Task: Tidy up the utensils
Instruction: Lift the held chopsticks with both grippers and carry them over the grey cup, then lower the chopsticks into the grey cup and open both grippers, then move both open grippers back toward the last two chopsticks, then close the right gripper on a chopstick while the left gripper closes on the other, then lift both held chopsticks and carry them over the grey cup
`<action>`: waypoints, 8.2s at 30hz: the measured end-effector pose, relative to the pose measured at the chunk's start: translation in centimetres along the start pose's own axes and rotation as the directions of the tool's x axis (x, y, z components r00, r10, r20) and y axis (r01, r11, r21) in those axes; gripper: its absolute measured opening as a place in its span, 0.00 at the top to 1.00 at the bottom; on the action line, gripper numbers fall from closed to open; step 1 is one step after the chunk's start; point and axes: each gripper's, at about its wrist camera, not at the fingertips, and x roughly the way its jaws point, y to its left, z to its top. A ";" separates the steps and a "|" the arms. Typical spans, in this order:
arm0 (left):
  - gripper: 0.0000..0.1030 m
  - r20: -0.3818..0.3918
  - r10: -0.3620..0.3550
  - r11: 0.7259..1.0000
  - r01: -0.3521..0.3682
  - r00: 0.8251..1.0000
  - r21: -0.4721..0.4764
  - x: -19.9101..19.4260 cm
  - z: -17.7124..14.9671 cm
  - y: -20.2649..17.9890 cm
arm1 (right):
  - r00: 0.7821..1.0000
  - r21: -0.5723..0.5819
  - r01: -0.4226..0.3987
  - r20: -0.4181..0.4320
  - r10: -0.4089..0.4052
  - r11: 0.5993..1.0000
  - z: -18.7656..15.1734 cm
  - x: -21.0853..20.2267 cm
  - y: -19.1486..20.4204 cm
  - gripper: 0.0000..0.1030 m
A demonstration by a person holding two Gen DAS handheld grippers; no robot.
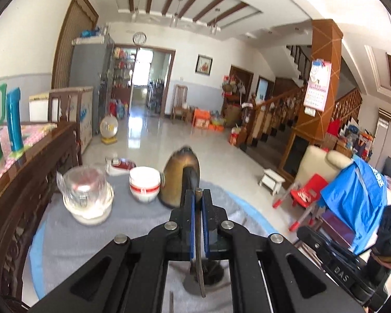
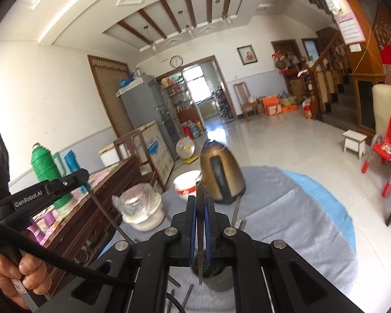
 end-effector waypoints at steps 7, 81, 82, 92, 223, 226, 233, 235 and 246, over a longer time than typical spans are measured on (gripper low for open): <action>0.95 0.086 0.031 1.000 -0.031 0.996 -0.003 2.6 0.6 -1.0 | 0.995 0.005 0.059 0.079 -0.059 0.998 1.3 1.0 -0.2 0.94; 0.34 -0.546 0.284 0.959 -0.231 0.788 0.166 0.6 -25.5 8.9 | 0.873 0.099 -0.018 -0.483 0.063 0.995 -18.8 7.5 -2.2 0.55; 0.34 -0.551 0.294 0.956 -0.236 0.781 0.176 0.6 -25.8 8.9 | 0.864 0.098 -0.019 -0.499 0.066 0.995 -19.3 7.8 -1.8 0.55; 0.34 -0.575 0.316 0.947 -0.287 0.755 0.142 0.9 -26.6 10.8 | 0.793 0.038 -0.003 -0.609 0.025 0.999 -20.8 11.8 0.9 0.67; 0.94 -0.334 -0.058 0.985 0.000 0.941 -0.172 0.1 -11.7 9.7 | 0.841 0.146 -0.030 -0.531 0.103 0.989 -13.5 9.6 0.1 0.88; 0.94 -0.321 -0.051 0.986 -0.003 0.946 -0.164 -0.8 -11.8 9.7 | 0.795 0.122 0.012 -0.604 0.065 0.992 -15.7 11.8 0.0 0.83; 0.94 -0.284 -0.031 0.989 -0.011 0.958 -0.145 -3.2 -11.7 9.8 | 0.773 0.021 0.087 -0.632 -0.055 0.996 -19.3 15.2 0.5 0.63; 0.94 -0.279 -0.026 0.989 -0.015 0.960 -0.145 -3.6 -11.8 10.0 | 0.757 -0.008 0.116 -0.647 -0.093 0.993 -20.0 16.3 0.6 0.64; 0.94 -0.277 -0.033 0.989 -0.009 0.960 -0.150 -3.9 -12.0 10.0 | 0.731 -0.124 0.173 -0.649 -0.212 0.977 -21.6 18.9 1.4 0.93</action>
